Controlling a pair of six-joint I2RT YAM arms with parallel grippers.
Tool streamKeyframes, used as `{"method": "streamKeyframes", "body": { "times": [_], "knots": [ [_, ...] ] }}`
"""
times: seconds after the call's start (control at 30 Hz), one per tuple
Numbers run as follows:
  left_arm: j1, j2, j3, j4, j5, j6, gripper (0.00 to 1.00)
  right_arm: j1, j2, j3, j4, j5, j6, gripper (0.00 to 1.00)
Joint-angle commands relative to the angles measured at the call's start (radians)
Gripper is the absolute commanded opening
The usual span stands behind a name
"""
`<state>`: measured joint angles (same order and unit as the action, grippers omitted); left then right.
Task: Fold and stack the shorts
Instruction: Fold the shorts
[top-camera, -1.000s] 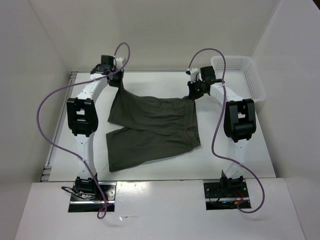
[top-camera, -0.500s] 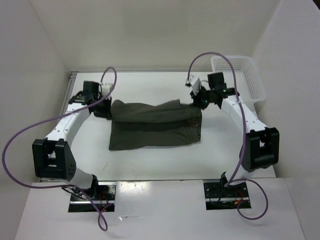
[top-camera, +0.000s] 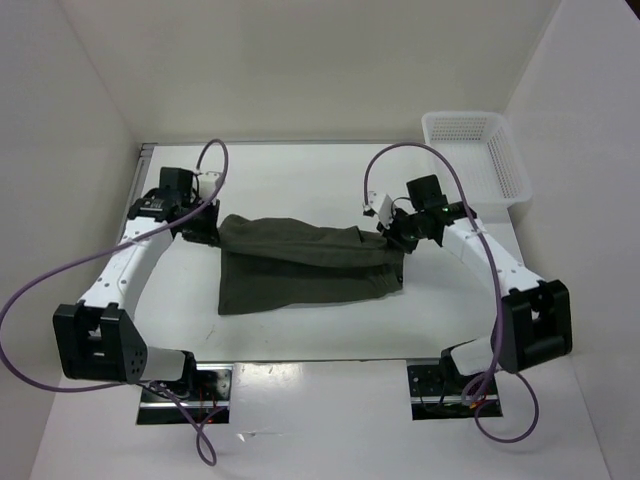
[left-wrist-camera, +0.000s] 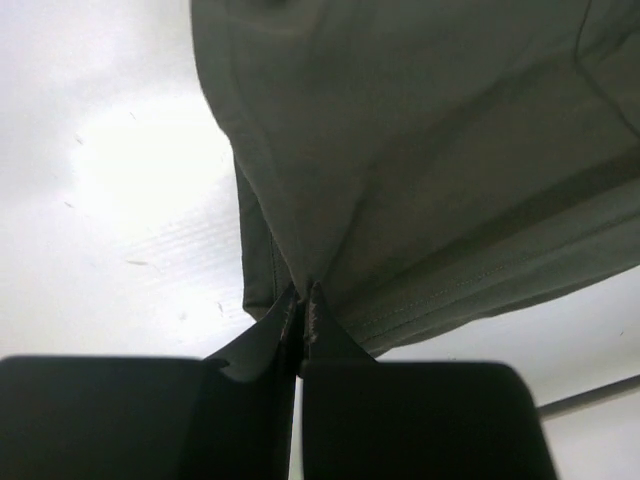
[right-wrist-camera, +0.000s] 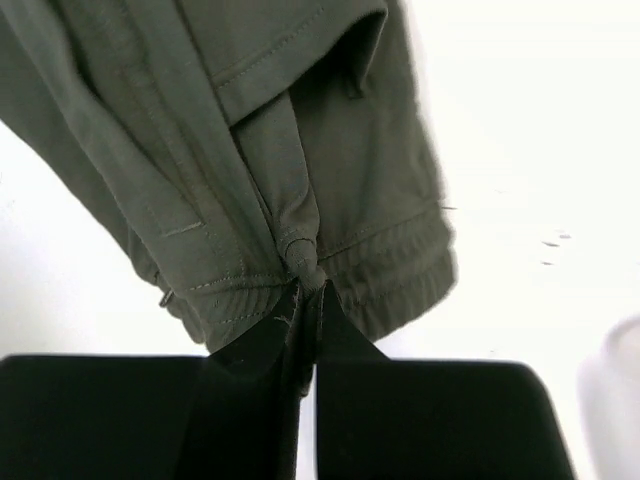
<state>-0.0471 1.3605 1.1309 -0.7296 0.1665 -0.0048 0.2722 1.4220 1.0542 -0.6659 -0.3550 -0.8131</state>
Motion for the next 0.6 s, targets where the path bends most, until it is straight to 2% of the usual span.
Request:
{"method": "streamKeyframes", "body": {
  "times": [0.0,0.17,0.23,0.3,0.4,0.53,0.57],
  "knots": [
    [0.006,-0.078,0.079,-0.04,-0.024,0.005,0.0,-0.005,-0.115,0.052,-0.08,0.018,-0.066,0.0],
    [-0.003,-0.153,-0.029,-0.12,0.027,0.005,0.0,0.007,-0.167,0.023,-0.233,-0.032,-0.139,0.0],
    [-0.019,-0.162,-0.135,-0.133,0.027,0.005,0.01,0.041,-0.181,-0.022,-0.233,-0.013,-0.152,0.0],
    [-0.049,-0.162,-0.19,-0.133,0.018,0.005,0.03,0.1,-0.201,-0.103,-0.206,0.023,-0.165,0.0],
    [-0.071,-0.14,-0.255,-0.133,0.018,0.005,0.06,0.125,-0.21,-0.192,-0.156,0.034,-0.166,0.0],
    [-0.08,-0.127,-0.289,-0.123,-0.002,0.005,0.07,0.151,-0.21,-0.253,-0.17,0.066,-0.25,0.08],
    [-0.08,-0.117,-0.298,-0.123,-0.002,0.005,0.07,0.16,-0.21,-0.267,-0.187,0.067,-0.262,0.12]
  ]
}}
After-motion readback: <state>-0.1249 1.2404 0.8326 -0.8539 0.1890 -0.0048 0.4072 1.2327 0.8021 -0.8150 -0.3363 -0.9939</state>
